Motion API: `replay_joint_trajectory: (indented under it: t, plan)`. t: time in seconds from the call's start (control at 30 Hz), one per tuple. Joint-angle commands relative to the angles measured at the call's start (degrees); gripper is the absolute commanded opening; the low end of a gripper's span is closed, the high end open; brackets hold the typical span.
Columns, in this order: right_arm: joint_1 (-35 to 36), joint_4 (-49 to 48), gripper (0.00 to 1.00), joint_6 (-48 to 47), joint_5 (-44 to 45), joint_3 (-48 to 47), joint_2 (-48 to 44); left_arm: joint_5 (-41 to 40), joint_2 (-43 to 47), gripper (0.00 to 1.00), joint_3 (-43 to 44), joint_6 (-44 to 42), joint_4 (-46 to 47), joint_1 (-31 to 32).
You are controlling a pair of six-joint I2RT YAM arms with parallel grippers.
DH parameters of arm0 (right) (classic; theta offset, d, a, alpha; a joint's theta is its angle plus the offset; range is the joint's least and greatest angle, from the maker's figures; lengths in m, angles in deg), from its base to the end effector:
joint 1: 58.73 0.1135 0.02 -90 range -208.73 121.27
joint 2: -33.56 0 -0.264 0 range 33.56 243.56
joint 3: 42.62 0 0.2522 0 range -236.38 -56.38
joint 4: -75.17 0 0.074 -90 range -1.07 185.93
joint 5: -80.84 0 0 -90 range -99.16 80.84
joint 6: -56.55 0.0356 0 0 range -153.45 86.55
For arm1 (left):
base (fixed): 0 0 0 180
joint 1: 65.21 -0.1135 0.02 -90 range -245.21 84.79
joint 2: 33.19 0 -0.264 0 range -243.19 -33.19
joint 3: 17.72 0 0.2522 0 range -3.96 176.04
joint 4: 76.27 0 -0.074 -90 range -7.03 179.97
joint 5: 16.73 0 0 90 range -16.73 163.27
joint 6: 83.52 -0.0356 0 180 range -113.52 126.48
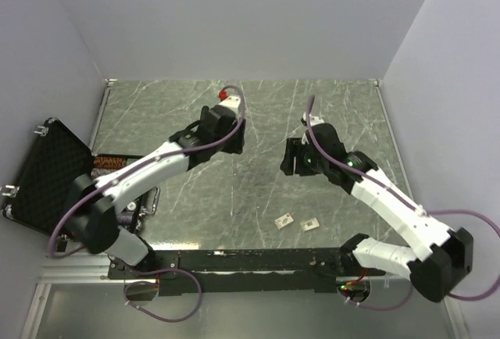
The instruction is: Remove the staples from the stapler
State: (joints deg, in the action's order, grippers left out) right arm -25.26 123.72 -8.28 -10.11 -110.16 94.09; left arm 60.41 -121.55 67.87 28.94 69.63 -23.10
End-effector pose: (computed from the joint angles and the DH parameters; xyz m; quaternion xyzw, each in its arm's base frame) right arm 0.1853 0.1232 0.3014 -0.0694 0.9092 0.2076 0.3541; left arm 0.2659 -0.2297 0.3000 0.1023 0.8843 -0.1527 0.4292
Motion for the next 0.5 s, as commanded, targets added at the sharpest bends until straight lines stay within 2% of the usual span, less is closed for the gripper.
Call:
replay_joint_trajectory:
  t: [0.0,0.2,0.33,0.47]
  plan:
    - [-3.76,-0.77,0.68,-3.19,2.80,-4.84,6.51,6.09,11.96,0.52,-6.78,1.10,3.38,0.26]
    - [-5.26,2.21,0.70,-3.29,6.39,-6.08,10.84,7.93,20.23,0.56,-11.97,-1.45,-0.22,0.26]
    - [-5.09,6.08,0.70,0.75,3.42,-0.73,7.16,9.96,24.54,0.57,-14.87,-2.06,-0.58,0.34]
    - [-3.60,10.29,0.71,6.28,-0.28,7.71,-0.48,10.05,26.91,0.58,-17.33,-2.51,0.38,0.26]
